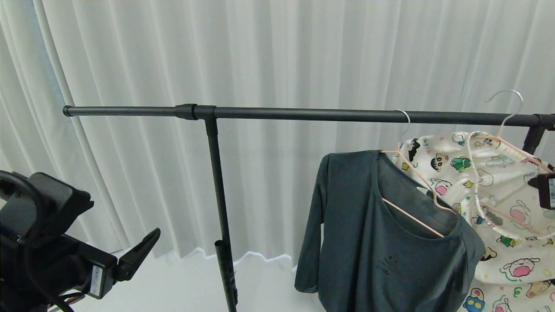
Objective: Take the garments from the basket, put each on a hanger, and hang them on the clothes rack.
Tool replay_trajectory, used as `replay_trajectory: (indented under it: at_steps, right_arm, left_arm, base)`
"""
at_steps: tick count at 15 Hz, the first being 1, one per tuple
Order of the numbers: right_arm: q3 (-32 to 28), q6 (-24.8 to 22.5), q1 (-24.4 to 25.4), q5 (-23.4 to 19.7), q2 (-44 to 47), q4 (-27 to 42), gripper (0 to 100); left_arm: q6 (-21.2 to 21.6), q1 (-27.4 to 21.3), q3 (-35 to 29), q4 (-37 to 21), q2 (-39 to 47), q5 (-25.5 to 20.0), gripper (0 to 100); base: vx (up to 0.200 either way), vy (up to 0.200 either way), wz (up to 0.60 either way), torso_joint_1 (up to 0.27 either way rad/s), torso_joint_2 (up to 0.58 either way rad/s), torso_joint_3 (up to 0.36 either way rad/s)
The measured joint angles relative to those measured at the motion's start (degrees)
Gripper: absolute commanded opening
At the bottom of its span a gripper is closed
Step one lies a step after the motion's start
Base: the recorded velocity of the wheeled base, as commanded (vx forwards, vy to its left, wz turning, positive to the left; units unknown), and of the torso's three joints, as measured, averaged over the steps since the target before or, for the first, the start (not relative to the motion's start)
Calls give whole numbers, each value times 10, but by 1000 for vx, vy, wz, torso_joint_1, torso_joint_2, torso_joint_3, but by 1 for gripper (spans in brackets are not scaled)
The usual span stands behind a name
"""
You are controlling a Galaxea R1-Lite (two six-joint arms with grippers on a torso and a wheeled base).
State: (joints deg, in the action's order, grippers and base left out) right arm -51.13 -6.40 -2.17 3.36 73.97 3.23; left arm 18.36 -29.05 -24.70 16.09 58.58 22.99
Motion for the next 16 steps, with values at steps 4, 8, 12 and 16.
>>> replay_trajectory:
  at_steps: [4,8,12,16]
  right_arm:
    - [-47,0,14,23,55,3,0]
    - [-93,-1,27,61,122,11,0]
    - [-94,-1,51,76,144,15,0]
    - [-82,0,64,77,141,14,100]
  left_arm:
    - [0,0,0,1,-3,0,100]
    - [0,0,0,0,-3,0,100]
    - [0,0,0,1,-9,0,100]
    - [1,0,1,1,-13,0,100]
  base:
    - [0,0,0,0,0,0]
    - [0,0,0,0,0,0]
    - [0,0,0,0,0,0]
    - [0,0,0,0,0,0]
